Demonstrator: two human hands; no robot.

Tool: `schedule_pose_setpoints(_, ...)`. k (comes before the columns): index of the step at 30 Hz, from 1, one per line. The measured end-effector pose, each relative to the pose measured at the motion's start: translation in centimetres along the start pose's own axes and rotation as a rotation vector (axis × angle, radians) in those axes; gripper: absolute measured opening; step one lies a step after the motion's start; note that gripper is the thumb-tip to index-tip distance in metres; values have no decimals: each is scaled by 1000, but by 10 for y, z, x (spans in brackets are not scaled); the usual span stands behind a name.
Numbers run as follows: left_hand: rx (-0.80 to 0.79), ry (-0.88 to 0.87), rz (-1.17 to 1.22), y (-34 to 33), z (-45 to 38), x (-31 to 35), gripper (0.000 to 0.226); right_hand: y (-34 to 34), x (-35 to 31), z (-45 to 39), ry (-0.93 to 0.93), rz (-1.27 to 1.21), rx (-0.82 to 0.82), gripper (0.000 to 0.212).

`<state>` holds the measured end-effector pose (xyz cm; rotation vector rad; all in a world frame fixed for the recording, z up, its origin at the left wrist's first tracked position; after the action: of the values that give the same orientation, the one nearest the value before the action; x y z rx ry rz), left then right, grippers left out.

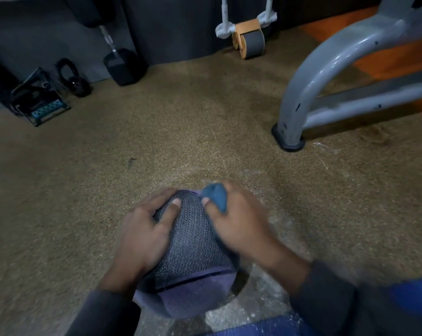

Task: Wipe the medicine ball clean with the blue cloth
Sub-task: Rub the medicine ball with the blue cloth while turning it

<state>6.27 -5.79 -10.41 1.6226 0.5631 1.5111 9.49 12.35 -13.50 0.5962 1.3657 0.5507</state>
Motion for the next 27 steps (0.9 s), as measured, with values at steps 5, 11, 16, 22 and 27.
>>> schedule_pose_setpoints(5, -62, -51, 160, 3, 3, -18, 50, 0, -46, 46, 296, 42, 219, 53)
schedule_pose_setpoints(11, -64, 54, 312, 13, 5, -35, 26, -34, 42, -15, -161, -474, 47, 44)
schedule_pose_setpoints(16, -123, 226, -258, 6, 3, -11, 72, -37, 48, -20, -209, -467, 38, 26)
schedule_pose_setpoints(22, -101, 211, -251, 6, -9, 2, 70, -15, -1, 19, -44, -248, 272, 44)
schedule_pose_setpoints(27, -66, 262, -192, 7, -8, 3, 53, -24, 2, 43, 31, -258, 285, 49)
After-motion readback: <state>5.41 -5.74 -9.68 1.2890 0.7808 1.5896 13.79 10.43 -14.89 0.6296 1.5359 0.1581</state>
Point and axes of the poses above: each hand's wrist, its own z-axis away from the middle knuckle, its own y-axis out of the back of the hand, x = y × z, the point moved 8 cm from there along -z, towards the middle knuckle, and after that the axes turned 9 degrees about -x, right-handed, at the moved point
